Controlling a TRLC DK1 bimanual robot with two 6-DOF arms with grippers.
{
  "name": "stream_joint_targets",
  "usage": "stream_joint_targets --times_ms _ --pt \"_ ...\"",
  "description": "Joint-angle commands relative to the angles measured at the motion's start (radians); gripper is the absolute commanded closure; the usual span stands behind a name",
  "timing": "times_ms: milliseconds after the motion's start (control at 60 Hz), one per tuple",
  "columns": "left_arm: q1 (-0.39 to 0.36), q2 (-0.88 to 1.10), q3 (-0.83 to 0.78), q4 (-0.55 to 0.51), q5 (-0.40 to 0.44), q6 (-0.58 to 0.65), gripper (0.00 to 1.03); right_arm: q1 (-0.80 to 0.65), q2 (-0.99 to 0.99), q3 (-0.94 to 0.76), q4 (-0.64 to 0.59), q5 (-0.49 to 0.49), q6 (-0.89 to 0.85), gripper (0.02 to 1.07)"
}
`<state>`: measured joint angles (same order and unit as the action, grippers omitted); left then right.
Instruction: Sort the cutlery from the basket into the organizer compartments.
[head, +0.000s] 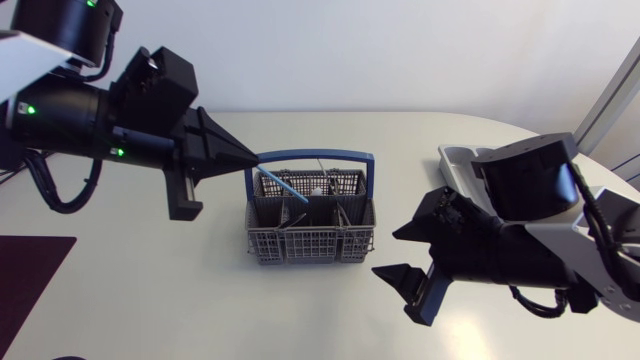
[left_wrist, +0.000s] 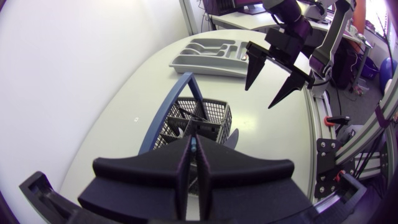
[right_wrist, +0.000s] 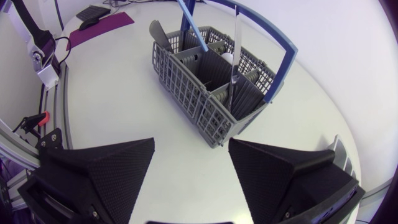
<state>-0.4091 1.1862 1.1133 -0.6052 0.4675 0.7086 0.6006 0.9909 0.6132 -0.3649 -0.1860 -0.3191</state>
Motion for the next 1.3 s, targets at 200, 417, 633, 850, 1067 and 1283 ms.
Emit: stream_joint_targets --times_ms 200,417,633,850,1067,1283 --pt "-0.005 -0.108 0.112 -0.096 0.011 0.002 1.0 0.007 -0.078 0.068 -0.017 0.002 0.002 0.21" --pt "-0.06 -0.143 0.149 -0.088 0.016 -0.077 1.0 0.021 -0.109 0.134 -0.02 -0.004 0.002 0.21" --pt "-0.108 -0.023 0.143 -0.018 0.126 -0.179 1.0 0.044 -0.078 0.191 0.0 -0.029 0.0 0.22" --pt "-0.145 0.104 0.186 -0.025 0.209 -0.218 1.0 0.048 -0.011 0.186 0.058 -0.052 -0.029 0.28" --pt "-0.166 0.165 0.201 -0.053 0.25 -0.228 1.0 0.05 0.023 0.171 0.101 -0.073 -0.034 0.47" --pt "-0.162 0.181 0.207 -0.076 0.283 -0.233 1.0 0.062 0.045 0.175 0.109 -0.076 -0.032 0.81"
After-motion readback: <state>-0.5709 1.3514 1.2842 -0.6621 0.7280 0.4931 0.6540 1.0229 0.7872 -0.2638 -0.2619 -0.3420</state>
